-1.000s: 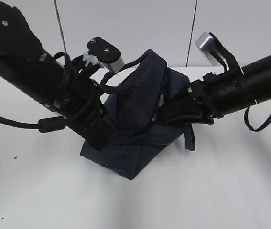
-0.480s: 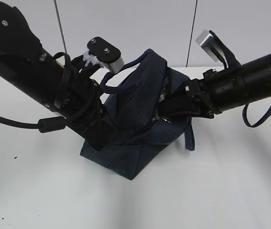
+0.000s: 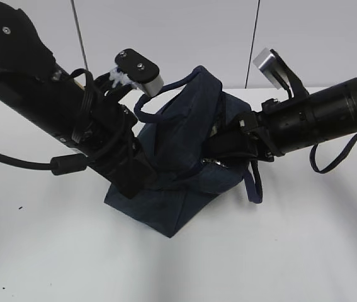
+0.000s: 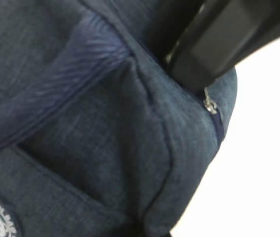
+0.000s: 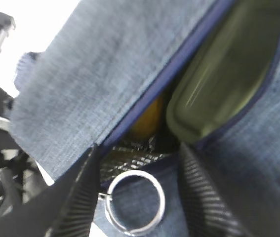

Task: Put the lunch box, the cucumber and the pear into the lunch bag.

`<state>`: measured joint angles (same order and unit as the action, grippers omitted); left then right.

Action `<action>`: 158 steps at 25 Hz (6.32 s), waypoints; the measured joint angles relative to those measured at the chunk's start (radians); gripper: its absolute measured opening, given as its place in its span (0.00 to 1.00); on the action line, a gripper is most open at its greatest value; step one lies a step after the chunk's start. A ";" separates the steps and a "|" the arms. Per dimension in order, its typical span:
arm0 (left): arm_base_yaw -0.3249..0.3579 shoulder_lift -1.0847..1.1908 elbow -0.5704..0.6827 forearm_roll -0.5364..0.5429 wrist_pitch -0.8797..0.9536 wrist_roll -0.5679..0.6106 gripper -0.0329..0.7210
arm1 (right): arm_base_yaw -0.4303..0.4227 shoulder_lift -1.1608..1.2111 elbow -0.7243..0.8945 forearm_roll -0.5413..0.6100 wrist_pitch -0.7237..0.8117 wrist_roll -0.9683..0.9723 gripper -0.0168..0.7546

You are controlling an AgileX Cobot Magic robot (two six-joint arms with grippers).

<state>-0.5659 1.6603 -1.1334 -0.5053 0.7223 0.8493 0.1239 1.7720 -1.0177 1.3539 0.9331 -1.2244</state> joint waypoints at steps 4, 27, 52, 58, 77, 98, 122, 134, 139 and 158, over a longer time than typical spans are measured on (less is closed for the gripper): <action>0.000 0.000 0.000 0.000 0.001 0.000 0.05 | -0.002 0.031 0.000 0.007 0.076 0.000 0.55; 0.000 0.000 0.000 -0.003 0.002 0.000 0.05 | -0.027 0.028 -0.008 -0.152 0.188 0.011 0.55; 0.000 0.000 0.000 -0.010 -0.008 -0.001 0.06 | 0.137 -0.343 0.321 0.014 -0.286 -0.540 0.47; 0.000 0.000 0.000 -0.012 -0.009 -0.001 0.06 | 0.151 -0.260 0.321 0.058 -0.331 -0.597 0.47; 0.000 0.000 0.000 -0.013 -0.015 -0.001 0.06 | 0.153 -0.380 0.359 0.025 -0.242 -0.513 0.46; 0.000 0.000 0.000 -0.029 -0.026 -0.003 0.06 | 0.153 -0.248 0.377 0.183 -0.290 -0.651 0.45; 0.000 0.000 0.000 -0.034 -0.033 -0.003 0.06 | 0.222 -0.194 0.309 0.237 -0.295 -0.697 0.41; 0.000 0.000 0.000 -0.034 -0.033 -0.003 0.06 | 0.222 -0.118 0.309 0.267 -0.291 -0.699 0.34; 0.000 0.000 0.000 -0.034 -0.034 -0.003 0.06 | 0.222 -0.116 0.300 0.313 -0.291 -0.730 0.34; 0.000 0.000 0.000 -0.034 -0.033 -0.003 0.06 | 0.222 -0.119 0.262 0.308 -0.321 -0.704 0.03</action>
<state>-0.5659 1.6603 -1.1334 -0.5388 0.6892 0.8462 0.3459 1.6527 -0.7555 1.6619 0.6118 -1.9282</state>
